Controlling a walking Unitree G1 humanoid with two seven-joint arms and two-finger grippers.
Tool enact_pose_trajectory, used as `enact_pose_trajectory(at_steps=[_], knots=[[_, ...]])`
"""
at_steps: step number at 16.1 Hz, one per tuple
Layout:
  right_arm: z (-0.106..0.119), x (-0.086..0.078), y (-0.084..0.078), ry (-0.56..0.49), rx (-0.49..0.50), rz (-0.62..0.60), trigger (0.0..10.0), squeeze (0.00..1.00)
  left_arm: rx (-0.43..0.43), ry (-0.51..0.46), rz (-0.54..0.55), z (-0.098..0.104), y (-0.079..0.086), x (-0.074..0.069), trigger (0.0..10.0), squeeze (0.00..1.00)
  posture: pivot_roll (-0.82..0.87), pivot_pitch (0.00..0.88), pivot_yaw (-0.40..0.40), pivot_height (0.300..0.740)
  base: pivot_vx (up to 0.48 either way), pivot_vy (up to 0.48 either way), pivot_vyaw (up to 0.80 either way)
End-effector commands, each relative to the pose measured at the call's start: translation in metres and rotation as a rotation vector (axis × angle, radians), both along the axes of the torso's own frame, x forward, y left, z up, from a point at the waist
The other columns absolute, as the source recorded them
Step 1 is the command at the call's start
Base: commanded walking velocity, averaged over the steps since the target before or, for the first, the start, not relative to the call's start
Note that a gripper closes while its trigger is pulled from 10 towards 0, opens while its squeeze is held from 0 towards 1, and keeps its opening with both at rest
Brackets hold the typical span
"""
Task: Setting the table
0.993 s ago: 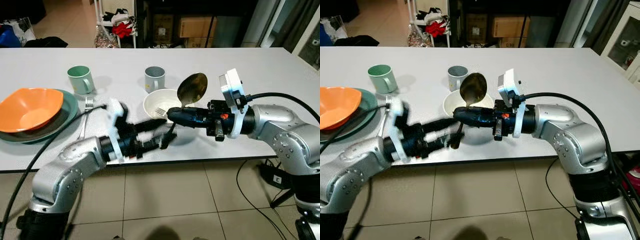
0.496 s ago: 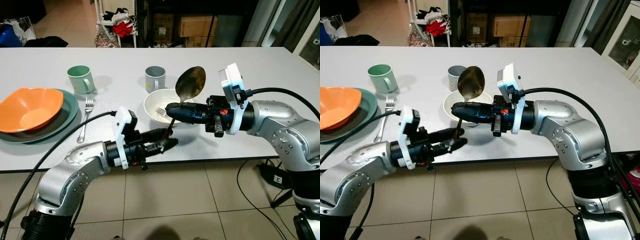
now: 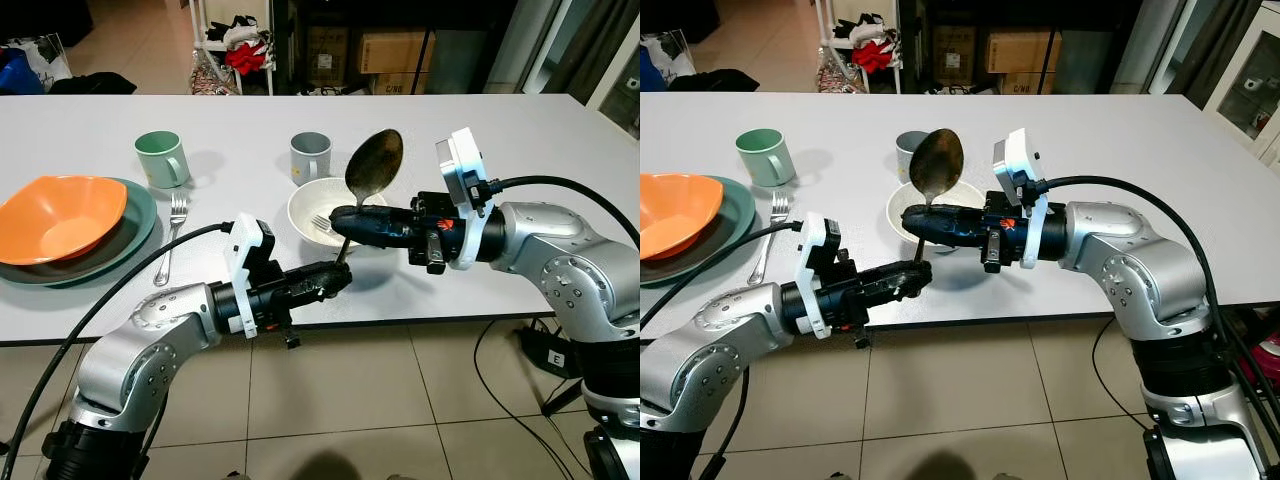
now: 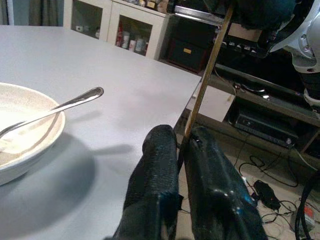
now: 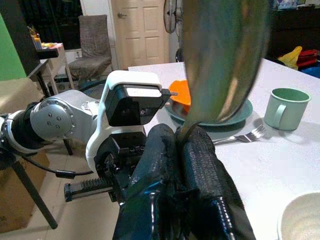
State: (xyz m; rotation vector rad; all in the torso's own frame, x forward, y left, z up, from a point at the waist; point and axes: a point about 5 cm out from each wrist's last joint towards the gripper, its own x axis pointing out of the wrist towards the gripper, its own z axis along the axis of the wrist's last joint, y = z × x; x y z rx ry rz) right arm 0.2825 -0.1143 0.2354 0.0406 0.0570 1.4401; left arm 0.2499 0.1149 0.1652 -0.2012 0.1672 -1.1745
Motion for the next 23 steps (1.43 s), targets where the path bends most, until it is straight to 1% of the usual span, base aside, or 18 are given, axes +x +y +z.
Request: enact_pose_trajectory(at_steps=[1,5,7,8,11,14,15,16,17,18,19,20,21,23], knots=[[0.012,0.002,-0.001,-0.041,0.027,-0.008,10.0,0.0,0.014,0.017,0.013,-0.004,0.0,0.001,0.0,0.0,-0.05,0.0,0.014,0.74,0.0,0.0,0.0],[0.012,0.002,0.0,-0.039,0.032,-0.005,10.0,0.0,0.013,-0.009,0.04,-0.003,0.002,0.004,0.0,0.0,-0.05,0.0,0.015,0.74,0.0,0.0,0.0],[0.012,0.002,0.001,-0.033,0.033,-0.006,10.0,0.0,-0.004,-0.045,0.07,0.002,0.003,0.007,0.0,0.0,-0.05,0.0,0.017,0.74,0.0,0.0,0.0],[0.011,0.001,0.001,-0.018,0.036,0.002,10.0,1.0,-0.01,-0.059,0.082,0.004,0.003,0.008,0.0,0.0,-0.05,0.0,0.017,0.74,0.0,0.0,0.0],[0.009,0.002,0.001,-0.003,0.041,-0.016,10.0,1.0,-0.014,-0.103,0.124,0.008,0.004,0.012,0.0,0.0,-0.05,0.0,0.02,0.74,0.0,0.0,0.0],[0.006,0.009,-0.003,-0.006,0.051,-0.099,10.0,1.0,0.045,-0.169,0.202,0.011,0.01,0.016,0.0,0.0,-0.05,0.0,0.022,0.74,0.0,0.0,0.0],[0.005,0.012,-0.004,-0.004,0.062,-0.162,10.0,1.0,0.124,-0.215,0.262,0.011,0.014,0.021,0.0,0.0,-0.05,0.0,0.023,0.74,0.0,0.0,0.0],[0.004,0.016,-0.004,0.006,0.065,-0.239,10.0,1.0,0.184,-0.242,0.316,0.01,0.016,0.025,0.0,0.0,-0.05,0.0,0.022,0.74,0.0,0.0,0.0],[-0.001,0.019,0.003,0.031,0.069,-0.355,10.0,1.0,0.248,-0.281,0.382,0.009,0.017,0.03,0.0,0.0,-0.05,0.0,0.022,0.74,0.0,0.0,0.0],[-0.005,0.02,0.01,0.036,0.073,-0.424,10.0,1.0,0.269,-0.308,0.426,0.009,0.017,0.032,0.0,0.0,-0.05,0.0,0.028,0.74,0.0,0.0,0.0],[-0.005,0.019,0.016,0.007,0.079,-0.466,10.0,1.0,0.284,-0.328,0.479,0.01,0.016,0.035,0.0,0.0,-0.05,0.0,0.028,0.74,0.0,0.0,0.0],[-0.006,0.016,0.03,0.051,0.128,-0.515,10.0,0.0,0.269,-0.362,0.53,0.012,0.01,0.035,0.0,0.0,-0.05,0.0,0.028,0.74,0.0,0.0,0.0],[-0.005,0.014,0.036,0.073,0.143,-0.526,10.0,0.0,0.25,-0.365,0.547,0.013,0.007,0.035,0.0,0.0,-0.05,0.0,0.033,0.74,0.0,0.0,0.0],[-0.004,0.013,0.04,0.087,0.166,-0.548,10.0,0.0,0.241,-0.372,0.571,0.012,0.003,0.035,0.0,0.0,-0.05,0.0,0.036,0.74,0.0,0.0,0.0]])
